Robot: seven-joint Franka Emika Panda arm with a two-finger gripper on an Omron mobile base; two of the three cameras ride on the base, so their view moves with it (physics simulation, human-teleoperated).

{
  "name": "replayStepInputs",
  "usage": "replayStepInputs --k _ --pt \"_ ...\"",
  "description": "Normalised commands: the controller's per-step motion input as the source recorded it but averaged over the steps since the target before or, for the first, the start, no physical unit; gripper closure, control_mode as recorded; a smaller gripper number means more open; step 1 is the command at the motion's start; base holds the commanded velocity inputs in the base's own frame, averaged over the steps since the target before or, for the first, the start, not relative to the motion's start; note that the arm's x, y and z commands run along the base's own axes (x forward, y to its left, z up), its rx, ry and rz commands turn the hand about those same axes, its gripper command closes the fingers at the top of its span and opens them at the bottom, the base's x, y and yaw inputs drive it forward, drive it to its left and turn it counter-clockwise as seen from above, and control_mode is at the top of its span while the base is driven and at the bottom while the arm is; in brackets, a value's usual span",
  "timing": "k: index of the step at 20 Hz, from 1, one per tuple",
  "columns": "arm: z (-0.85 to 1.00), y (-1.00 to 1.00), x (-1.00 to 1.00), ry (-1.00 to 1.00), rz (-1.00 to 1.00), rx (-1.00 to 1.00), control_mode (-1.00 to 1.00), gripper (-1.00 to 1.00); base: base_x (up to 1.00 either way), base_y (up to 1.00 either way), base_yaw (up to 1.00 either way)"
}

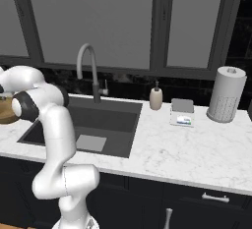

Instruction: Pick the lime from the sink and place it in the bowl. Then pick the bowl and place it in the microwave. Then close the microwave door and press the start button.

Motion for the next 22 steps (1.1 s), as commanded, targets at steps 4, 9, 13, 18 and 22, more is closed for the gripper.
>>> replayStepInputs --k 4,9,13,18,22 --pt "-0.48 0.01 0.13 0.01 0.00 0.00 -1.00 1.00 0.00 0.00 0.00" --pt "-0.49 0.00 0.12 0.00 0.00 0.00 -1.00 1.00 0.00 0.00 0.00" --pt "-0.42 0.00 0.26 0.00 0.00 0.00 -1.00 1.00 0.00 0.00 0.00" --pt "-0.41 0.00 0.29 0.02 0.00 0.00 -1.00 1.00 0.00 0.00 0.00" --pt "-0.31 0.09 0.29 0.04 0.00 0.00 -1.00 1.00 0.00 0.00 0.00"
